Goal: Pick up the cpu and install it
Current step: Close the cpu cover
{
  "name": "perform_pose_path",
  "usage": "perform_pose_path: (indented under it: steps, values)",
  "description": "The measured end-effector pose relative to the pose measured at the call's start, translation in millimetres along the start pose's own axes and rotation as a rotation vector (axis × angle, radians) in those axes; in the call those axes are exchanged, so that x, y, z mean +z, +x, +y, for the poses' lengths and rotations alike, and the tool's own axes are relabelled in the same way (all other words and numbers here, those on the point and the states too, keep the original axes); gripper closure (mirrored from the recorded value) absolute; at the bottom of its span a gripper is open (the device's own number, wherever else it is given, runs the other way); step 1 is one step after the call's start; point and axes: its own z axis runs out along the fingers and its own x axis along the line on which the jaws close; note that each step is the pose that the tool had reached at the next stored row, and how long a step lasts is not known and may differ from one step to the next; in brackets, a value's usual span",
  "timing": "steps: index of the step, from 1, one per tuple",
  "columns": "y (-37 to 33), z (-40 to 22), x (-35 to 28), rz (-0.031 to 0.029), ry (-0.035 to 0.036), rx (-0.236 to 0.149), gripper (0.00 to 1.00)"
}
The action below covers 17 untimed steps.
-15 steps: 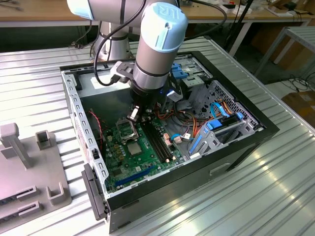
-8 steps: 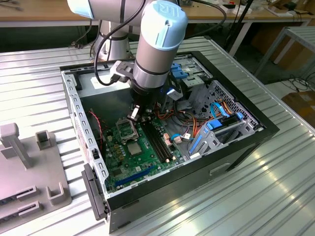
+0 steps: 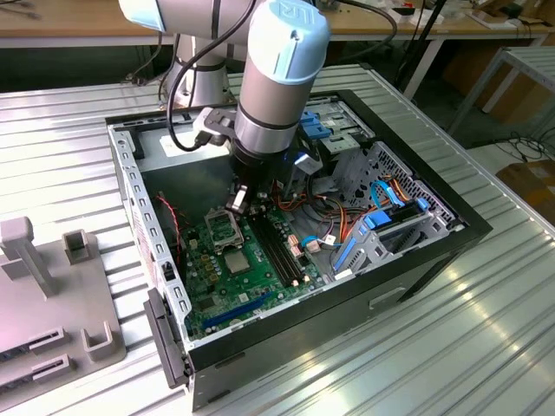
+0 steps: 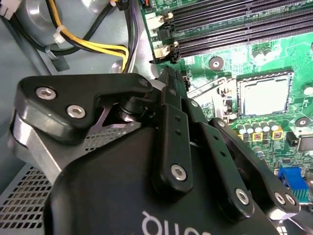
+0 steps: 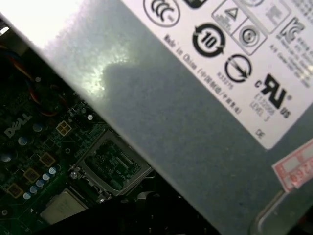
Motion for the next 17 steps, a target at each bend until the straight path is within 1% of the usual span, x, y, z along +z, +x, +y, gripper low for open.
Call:
perform_pose_path:
  steps: [14, 15, 16, 17]
  values:
    - [-1.5, 1.0, -5.9, 0.0050, -0.0030, -0.056, 0.89]
    - [-1.5, 1.0, -6.3, 0.0066, -0.0025, -0.064, 0.89]
    - [-1.6, 1.0, -6.6, 0.0105, -0.0005, -0.074, 0.89]
    - [-1.6, 0.9, -6.9, 0.0128, 0.0006, -0.079, 0.89]
